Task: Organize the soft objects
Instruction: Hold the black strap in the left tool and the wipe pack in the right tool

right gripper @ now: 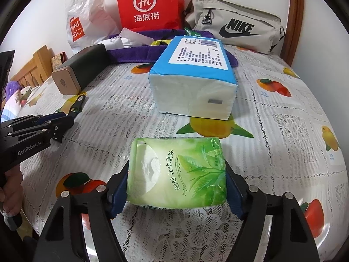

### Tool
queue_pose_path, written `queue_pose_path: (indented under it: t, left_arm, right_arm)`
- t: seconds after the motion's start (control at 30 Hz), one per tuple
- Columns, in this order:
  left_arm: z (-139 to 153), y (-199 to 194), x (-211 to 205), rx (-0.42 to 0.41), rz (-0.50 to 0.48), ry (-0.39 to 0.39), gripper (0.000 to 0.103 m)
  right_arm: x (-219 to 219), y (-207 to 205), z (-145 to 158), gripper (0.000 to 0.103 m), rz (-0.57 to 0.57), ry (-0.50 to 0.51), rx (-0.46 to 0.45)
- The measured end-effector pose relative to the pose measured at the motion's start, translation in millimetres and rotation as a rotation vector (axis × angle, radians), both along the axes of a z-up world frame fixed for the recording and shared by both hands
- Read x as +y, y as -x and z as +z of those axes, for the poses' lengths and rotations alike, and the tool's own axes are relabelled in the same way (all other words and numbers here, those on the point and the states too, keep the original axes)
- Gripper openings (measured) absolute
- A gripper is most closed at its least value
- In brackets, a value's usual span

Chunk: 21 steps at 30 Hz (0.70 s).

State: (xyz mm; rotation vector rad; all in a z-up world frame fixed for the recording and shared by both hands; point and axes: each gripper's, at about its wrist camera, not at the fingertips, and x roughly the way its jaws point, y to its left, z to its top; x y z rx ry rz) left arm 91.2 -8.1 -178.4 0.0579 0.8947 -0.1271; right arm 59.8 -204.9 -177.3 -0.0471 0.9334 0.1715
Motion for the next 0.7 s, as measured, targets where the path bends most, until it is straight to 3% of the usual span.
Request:
queue_pose_path:
  t: [0.33,0.7]
  left_arm:
    - [5,3,10,0.031,0.031,0.04,0.02]
    - [30,12,22,0.006,0.048,0.076,0.019]
  right_arm:
    - [1,6,6,0.072,0.012,-0.015,0.004]
    - [2,9,29,0.072,0.019,-0.032,-0.033]
